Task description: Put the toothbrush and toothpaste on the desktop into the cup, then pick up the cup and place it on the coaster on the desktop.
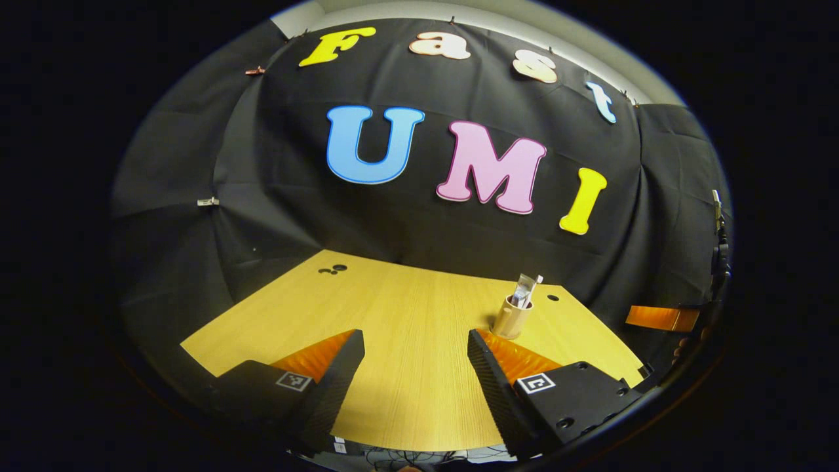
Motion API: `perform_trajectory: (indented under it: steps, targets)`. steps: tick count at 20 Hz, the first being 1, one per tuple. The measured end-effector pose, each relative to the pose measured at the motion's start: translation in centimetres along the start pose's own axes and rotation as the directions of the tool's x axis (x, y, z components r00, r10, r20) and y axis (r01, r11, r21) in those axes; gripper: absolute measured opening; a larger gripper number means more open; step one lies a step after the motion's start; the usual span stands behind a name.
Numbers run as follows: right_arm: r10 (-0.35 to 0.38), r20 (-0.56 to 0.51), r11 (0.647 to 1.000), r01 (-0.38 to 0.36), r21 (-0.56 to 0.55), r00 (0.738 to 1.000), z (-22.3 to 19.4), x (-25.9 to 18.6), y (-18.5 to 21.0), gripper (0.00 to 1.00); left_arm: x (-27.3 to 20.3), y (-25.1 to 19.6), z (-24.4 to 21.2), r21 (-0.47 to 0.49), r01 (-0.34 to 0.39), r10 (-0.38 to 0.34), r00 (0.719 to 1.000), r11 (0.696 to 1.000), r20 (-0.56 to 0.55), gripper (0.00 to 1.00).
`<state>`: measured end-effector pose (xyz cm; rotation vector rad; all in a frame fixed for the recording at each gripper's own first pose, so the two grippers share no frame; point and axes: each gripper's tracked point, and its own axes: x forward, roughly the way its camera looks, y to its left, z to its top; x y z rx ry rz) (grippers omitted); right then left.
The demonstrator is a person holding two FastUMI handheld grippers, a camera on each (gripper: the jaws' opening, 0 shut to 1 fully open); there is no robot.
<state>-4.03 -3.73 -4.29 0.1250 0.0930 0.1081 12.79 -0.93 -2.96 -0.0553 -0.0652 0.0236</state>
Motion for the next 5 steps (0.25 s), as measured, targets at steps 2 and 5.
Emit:
perform_trajectory:
  steps: [2, 5]
  targets:
    - [0.005, 0.019, 1.000, -0.004, -0.011, 1.000, 0.40, -0.37, 0.43, 0.98, -0.10, 0.63, 0.47, 0.005, -0.017, 0.017, 1.000, 1.000, 0.011, 0.98]
    - [0.003, 0.041, 1.000, -0.003, -0.004, 0.999, 0.63, -0.99, 0.90, 0.98, -0.77, 0.61, 0.83, -0.018, -0.001, 0.001, 1.000, 1.000, 0.006, 0.98]
